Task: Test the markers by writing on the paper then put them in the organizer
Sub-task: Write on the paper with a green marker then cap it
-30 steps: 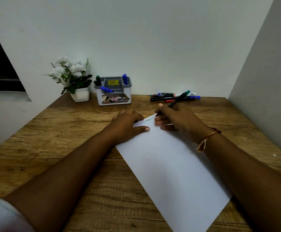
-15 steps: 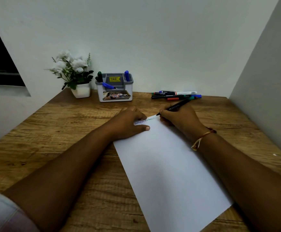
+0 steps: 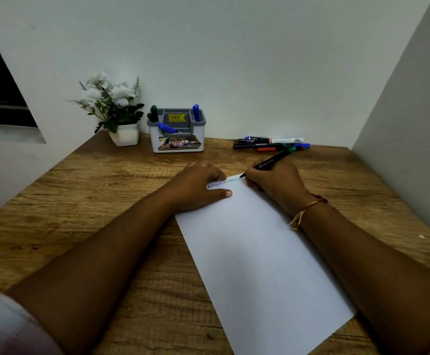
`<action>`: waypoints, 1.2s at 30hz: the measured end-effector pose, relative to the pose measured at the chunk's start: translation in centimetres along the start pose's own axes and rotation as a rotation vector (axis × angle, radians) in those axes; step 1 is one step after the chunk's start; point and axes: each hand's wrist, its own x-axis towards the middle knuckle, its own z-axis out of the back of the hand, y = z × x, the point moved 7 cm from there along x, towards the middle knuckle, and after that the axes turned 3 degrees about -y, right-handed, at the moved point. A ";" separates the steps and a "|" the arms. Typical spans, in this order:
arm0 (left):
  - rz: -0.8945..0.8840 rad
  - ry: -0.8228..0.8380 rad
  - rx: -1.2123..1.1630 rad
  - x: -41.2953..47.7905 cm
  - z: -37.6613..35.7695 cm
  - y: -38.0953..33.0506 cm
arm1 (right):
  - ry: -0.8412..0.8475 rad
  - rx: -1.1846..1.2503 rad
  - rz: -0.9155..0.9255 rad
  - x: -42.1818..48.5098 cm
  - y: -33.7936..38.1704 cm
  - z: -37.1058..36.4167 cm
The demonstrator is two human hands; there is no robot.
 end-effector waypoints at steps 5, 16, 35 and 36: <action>0.006 0.006 -0.010 0.0 0.0 0.1 | 0.001 -0.029 0.000 0.2 0.0 0.0; 0.003 0.005 -0.009 0.0 0.0 0.3 | -0.004 -0.044 0.006 0.8 -0.4 -0.2; 0.010 0.004 -0.021 -0.1 0.1 0.2 | -0.029 -0.003 0.009 0.9 -0.7 0.1; 0.011 0.004 -0.022 -0.1 0.1 0.2 | -0.031 0.001 0.005 0.9 -0.7 0.1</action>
